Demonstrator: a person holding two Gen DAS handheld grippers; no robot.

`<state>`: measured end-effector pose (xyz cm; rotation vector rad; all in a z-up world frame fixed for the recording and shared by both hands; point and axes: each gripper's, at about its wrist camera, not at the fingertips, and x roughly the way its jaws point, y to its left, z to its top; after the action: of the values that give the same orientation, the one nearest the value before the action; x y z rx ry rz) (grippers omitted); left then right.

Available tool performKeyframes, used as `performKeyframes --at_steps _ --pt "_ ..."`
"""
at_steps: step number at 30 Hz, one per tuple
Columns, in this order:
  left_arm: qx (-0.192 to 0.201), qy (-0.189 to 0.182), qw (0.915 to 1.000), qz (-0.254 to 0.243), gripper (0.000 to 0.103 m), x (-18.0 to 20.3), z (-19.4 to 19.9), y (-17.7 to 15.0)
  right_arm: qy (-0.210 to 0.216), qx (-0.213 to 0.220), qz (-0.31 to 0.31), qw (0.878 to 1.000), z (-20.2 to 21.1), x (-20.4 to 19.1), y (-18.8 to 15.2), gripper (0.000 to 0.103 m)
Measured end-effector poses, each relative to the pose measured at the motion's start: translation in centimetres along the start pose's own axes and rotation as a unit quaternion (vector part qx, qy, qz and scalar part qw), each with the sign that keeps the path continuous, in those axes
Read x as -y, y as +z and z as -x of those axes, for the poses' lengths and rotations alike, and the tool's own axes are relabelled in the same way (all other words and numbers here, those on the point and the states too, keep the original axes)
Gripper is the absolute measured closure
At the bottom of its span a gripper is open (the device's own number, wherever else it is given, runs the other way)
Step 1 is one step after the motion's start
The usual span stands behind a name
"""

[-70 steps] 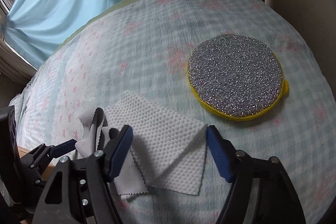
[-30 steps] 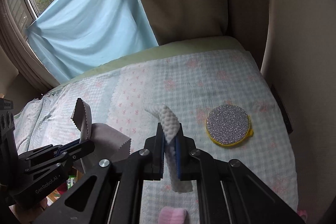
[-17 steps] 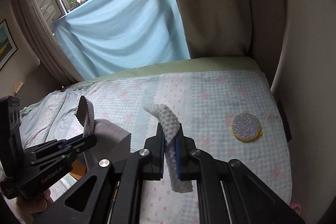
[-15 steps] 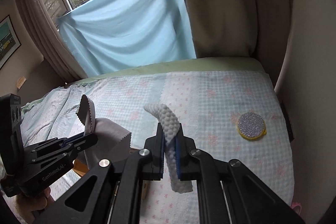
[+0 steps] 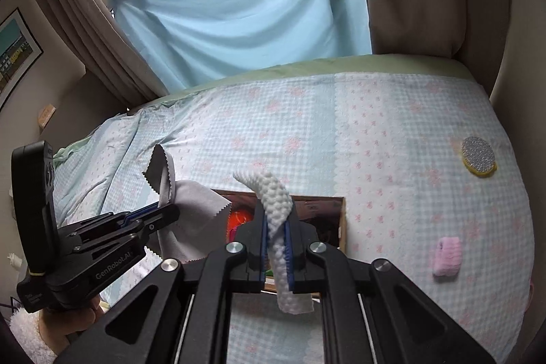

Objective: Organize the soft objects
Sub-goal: 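Carry the grey cloth and white wipe over the box with both tools, then open both tools to drop the cloth and wipe into the box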

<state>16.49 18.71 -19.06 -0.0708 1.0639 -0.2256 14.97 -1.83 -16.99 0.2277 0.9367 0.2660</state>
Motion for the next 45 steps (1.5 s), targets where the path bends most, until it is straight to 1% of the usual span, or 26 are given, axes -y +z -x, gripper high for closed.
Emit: performKeyframes --at_steps 3,6,11,17,21,23,24,25,26,27,28,29,31,33,36,45 --pt "-0.026 0.002 0.9996 -0.009 0.096 -2.7 -2.0 -0.4 -0.004 -0.015 -0.013 1.0 -2.5 -2.3 -0.7 0.095" --pt "-0.052 0.002 0.9986 -0.011 0.096 -4.9 -4.4 -0.8 -0.003 -0.035 -0.031 0.999 -5.4 -3.7 -1.5 0.095" --pt "-0.086 0.001 0.9962 -0.014 0.096 -6.9 -8.2 -1.2 -0.013 -0.067 -0.047 0.997 -9.5 -4.8 -2.3 0.095" --pt "-0.119 -0.007 0.9928 -0.014 0.096 -7.6 -11.3 -1.8 -0.021 -0.1 -0.066 0.993 -13.1 -4.1 -2.7 0.095" --pt "-0.137 -0.008 0.9901 -0.033 0.096 -7.1 -12.8 -2.0 -0.032 -0.125 -0.072 0.989 -14.9 -3.0 -2.6 0.095" --pt "-0.142 -0.005 0.9887 -0.047 0.096 -6.6 -13.6 -2.1 -0.05 -0.142 -0.078 0.986 -16.0 -2.3 -2.7 0.095" --pt "-0.146 -0.001 0.9878 -0.054 0.093 -6.4 -14.0 -2.1 -0.06 -0.149 -0.078 0.984 -16.6 -1.8 -2.7 0.095" --pt "-0.151 0.004 0.9867 -0.061 0.077 -6.1 -14.5 -2.2 -0.065 -0.156 -0.077 0.983 -17.2 -1.4 -2.8 0.093" --pt "-0.152 0.011 0.9859 -0.068 0.058 -5.8 -14.9 -2.4 -0.066 -0.165 -0.076 0.981 -18.0 -0.9 -2.9 0.081" --pt "-0.155 0.01 0.9851 -0.074 0.003 -5.6 -15.3 -2.7 -0.07 -0.176 -0.075 0.979 -18.7 -0.4 -3.1 0.047" --pt "-0.155 0.004 0.9849 -0.077 0.0 -5.5 -15.5 -2.9 -0.076 -0.183 -0.074 0.977 -19.4 0.1 -3.3 0.022" --pt "-0.157 -0.001 0.9844 -0.079 0.0 -5.4 -15.8 -3.2 -0.078 -0.19 -0.072 0.976 -19.9 0.5 -3.4 0.0" --pt "-0.163 0.001 0.9831 -0.084 0.0 -5.2 -16.1 -3.8 -0.076 -0.192 -0.067 0.976 -20.5 1.2 -3.7 0.0" --pt "-0.166 0.007 0.9825 -0.084 0.0 -5.2 -16.3 -4.1 -0.081 -0.196 -0.062 0.975 -20.8 1.6 -4.1 0.0" --pt "-0.167 0.008 0.983 -0.075 0.0 -5.5 -16.0 -4.3 -0.084 -0.194 -0.062 0.976 -20.4 1.9 -4.2 0.0" --pt "-0.145 0.026 0.9874 -0.059 0.0 -5.3 -12.5 -3.9 -0.085 -0.172 -0.061 0.98 -17.3 1.3 -4.0 0.0"
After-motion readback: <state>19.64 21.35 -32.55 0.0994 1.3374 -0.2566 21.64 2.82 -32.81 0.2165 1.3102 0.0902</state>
